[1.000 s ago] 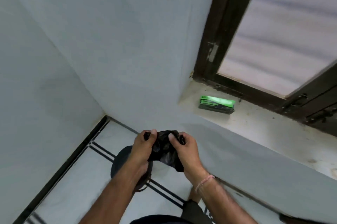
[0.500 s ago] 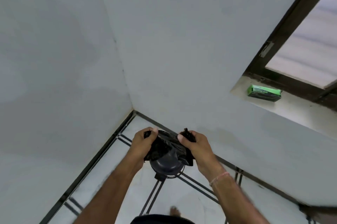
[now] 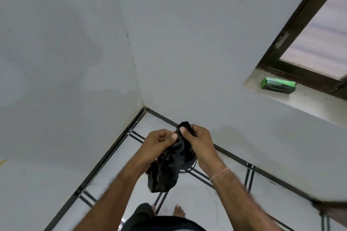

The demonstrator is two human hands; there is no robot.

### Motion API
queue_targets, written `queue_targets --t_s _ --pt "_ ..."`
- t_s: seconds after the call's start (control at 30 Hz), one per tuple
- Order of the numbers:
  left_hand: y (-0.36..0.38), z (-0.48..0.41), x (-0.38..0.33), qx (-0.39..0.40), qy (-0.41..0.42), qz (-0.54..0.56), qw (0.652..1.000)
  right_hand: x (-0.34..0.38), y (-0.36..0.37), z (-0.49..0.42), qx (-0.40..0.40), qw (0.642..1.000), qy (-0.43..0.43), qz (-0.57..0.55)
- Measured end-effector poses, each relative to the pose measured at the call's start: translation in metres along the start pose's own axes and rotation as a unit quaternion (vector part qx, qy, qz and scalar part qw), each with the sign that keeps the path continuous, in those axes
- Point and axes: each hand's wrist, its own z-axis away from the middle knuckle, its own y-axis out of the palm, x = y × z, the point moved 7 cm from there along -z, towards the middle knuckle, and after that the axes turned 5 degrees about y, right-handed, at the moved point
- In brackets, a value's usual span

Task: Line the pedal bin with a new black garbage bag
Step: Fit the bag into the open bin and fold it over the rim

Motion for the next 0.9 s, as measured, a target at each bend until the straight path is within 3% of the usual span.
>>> queue_targets --t_s 0.17,0.27,0.5,0.7,0.77,0.83,0.87,0.9 --pt "-0.026 -0.004 0.004 -0.057 0.016 0.049 0.997 -0.005 0.008 0.003 0.038 0.998 0.045 -0.019" --pt "-0.044 -0.008 0.007 -0.040 -0.001 0.057 0.998 -0.011 0.020 0.003 0.021 0.997 0.068 -0.035" --pt "-0.087 -0.013 -0.008 0.010 0.025 0.102 0.994 0.007 0.069 -0.003 0.014 1.000 0.019 0.008" --pt "-0.106 -0.013 -0.006 0.075 0.018 0.127 0.989 0.007 0.083 -0.001 -0.100 0.993 0.007 -0.058" --pt "-0.107 -0.011 -0.007 0.046 0.017 0.113 0.992 0.006 0.078 0.010 -0.210 0.977 -0.028 0.033" --pt "-0.110 -0.012 -0.005 0.003 0.019 0.114 0.993 0.020 0.075 0.035 -0.351 0.909 -0.128 0.182" --pt "-0.112 -0.012 -0.005 -0.014 0.023 0.121 0.992 0.026 0.081 0.045 -0.361 0.893 -0.182 0.197" --pt "-0.113 -0.011 -0.007 -0.025 0.027 0.127 0.991 0.028 0.090 0.047 -0.322 0.908 -0.208 0.169"
